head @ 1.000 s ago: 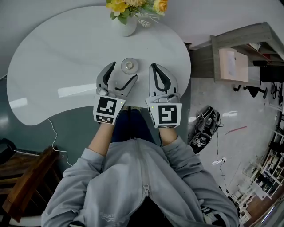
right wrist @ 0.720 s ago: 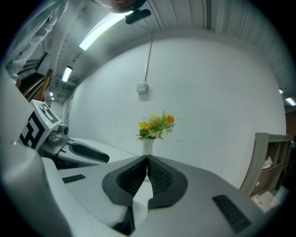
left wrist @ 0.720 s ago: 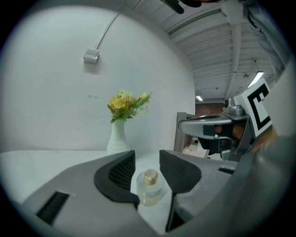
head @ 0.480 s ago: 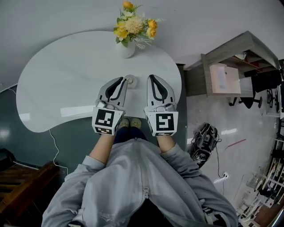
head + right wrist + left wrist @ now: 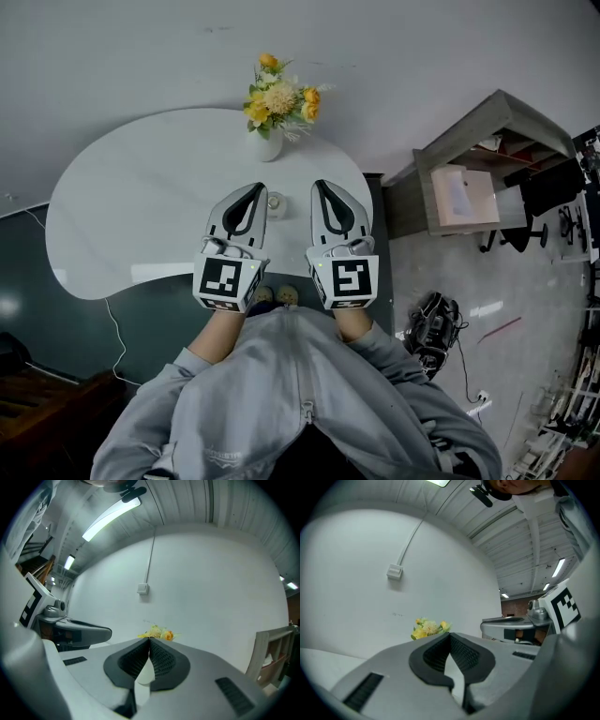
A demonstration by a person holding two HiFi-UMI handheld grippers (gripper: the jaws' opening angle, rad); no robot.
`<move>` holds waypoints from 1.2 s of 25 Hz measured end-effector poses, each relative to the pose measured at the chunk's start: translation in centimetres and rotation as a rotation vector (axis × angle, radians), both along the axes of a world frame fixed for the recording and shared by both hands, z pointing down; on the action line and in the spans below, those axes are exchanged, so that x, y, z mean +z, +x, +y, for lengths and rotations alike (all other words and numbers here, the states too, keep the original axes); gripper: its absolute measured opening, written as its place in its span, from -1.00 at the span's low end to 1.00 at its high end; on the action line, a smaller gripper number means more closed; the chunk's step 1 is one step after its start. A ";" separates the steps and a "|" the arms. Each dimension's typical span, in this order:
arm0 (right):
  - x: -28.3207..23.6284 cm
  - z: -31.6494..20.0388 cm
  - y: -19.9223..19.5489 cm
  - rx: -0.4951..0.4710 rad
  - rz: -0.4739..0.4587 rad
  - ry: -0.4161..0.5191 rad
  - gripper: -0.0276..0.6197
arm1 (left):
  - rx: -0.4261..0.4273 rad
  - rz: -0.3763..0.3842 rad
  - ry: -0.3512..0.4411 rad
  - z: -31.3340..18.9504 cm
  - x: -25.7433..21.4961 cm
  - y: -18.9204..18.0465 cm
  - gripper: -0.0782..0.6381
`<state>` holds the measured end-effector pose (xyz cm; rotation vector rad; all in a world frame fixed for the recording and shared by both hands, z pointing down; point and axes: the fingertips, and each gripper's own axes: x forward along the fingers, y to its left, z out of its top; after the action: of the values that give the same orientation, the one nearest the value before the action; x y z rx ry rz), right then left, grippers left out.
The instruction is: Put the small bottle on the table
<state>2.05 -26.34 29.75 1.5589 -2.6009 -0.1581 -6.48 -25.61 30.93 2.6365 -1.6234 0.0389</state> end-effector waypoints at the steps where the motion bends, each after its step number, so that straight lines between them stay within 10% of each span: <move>1: -0.5 0.1 0.1 0.003 -0.004 0.003 -0.83 | -0.008 -0.001 0.010 0.1 -0.8 -0.2 -0.76; 10: -5.0 1.4 0.6 0.028 -0.039 0.035 -0.83 | -0.063 -0.002 0.130 1.3 -6.9 -1.2 -0.76; 30: -5.1 2.6 0.6 0.017 -0.046 0.031 -0.83 | -0.056 -0.052 0.082 2.5 -5.8 -1.1 -0.76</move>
<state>2.65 -23.75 24.62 1.6134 -2.6316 -0.1632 -7.55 -23.13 25.11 2.6700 -1.7511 0.0403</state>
